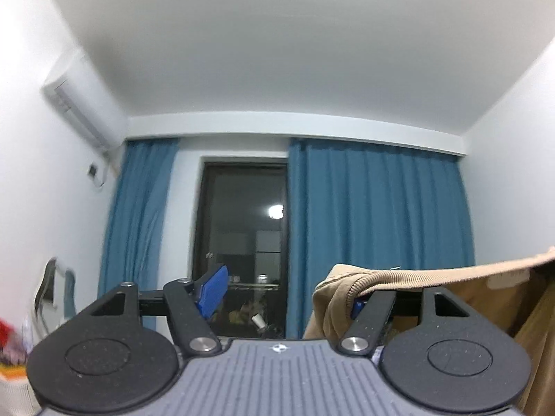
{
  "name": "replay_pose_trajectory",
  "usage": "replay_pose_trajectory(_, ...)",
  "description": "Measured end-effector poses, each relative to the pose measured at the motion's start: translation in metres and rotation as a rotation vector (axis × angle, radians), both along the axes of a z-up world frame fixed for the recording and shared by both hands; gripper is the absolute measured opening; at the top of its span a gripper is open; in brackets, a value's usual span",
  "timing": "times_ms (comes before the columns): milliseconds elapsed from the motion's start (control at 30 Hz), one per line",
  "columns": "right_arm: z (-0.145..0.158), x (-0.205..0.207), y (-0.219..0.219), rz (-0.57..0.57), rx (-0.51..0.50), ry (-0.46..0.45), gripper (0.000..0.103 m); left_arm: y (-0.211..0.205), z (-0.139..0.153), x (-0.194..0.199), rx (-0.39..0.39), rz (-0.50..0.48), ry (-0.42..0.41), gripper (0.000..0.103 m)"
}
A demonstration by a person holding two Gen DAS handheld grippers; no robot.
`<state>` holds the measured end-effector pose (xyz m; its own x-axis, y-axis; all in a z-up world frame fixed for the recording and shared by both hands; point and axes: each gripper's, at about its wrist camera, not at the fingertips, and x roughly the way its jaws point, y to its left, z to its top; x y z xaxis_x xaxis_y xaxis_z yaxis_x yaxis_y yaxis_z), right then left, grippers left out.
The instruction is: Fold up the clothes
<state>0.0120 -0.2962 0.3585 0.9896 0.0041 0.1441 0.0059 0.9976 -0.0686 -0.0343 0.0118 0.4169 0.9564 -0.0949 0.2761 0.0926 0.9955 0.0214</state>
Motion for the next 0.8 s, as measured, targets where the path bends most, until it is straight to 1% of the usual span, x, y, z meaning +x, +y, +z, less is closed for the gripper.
replay_pose_trajectory(67,0.017,-0.005,0.001,0.024,-0.004,0.004,0.085,0.0,0.017,-0.009,0.029,-0.025,0.0,0.07)
replay_pose_trajectory(167,0.035,-0.014,-0.001,0.038,-0.021,0.0,0.085,-0.001,0.028,-0.009,0.053,-0.061,0.028,0.074)
replay_pose_trajectory(200,0.038,-0.016,0.0,0.037,-0.031,0.0,0.085,-0.003,0.028,-0.007,0.058,-0.072,0.046,0.075)
replay_pose_trajectory(233,0.035,-0.014,0.0,0.036,-0.036,0.009,0.085,-0.004,0.024,-0.002,0.063,-0.08,0.067,0.075)
replay_pose_trajectory(300,0.027,-0.009,-0.001,0.034,-0.046,0.026,0.085,-0.006,0.005,0.018,0.066,-0.093,0.118,0.075)
replay_pose_trajectory(333,0.018,-0.003,-0.002,0.034,-0.039,0.045,0.085,-0.007,-0.005,0.029,0.068,-0.1,0.144,0.075)
replay_pose_trajectory(400,-0.006,0.014,-0.007,0.03,-0.021,0.098,0.085,-0.012,-0.035,0.055,0.06,-0.115,0.212,0.075)
replay_pose_trajectory(533,-0.064,0.068,-0.019,0.011,0.0,0.223,0.085,-0.016,-0.089,0.135,0.042,-0.117,0.333,0.075)
replay_pose_trajectory(667,-0.119,0.143,-0.028,-0.016,0.018,0.317,0.085,-0.032,-0.148,0.225,0.012,-0.111,0.429,0.076)
replay_pose_trajectory(733,-0.157,0.189,-0.032,-0.026,0.026,0.376,0.085,-0.042,-0.179,0.275,0.0,-0.101,0.487,0.077)
replay_pose_trajectory(800,-0.198,0.233,-0.034,-0.033,0.028,0.443,0.085,-0.051,-0.219,0.329,0.008,-0.086,0.552,0.077)
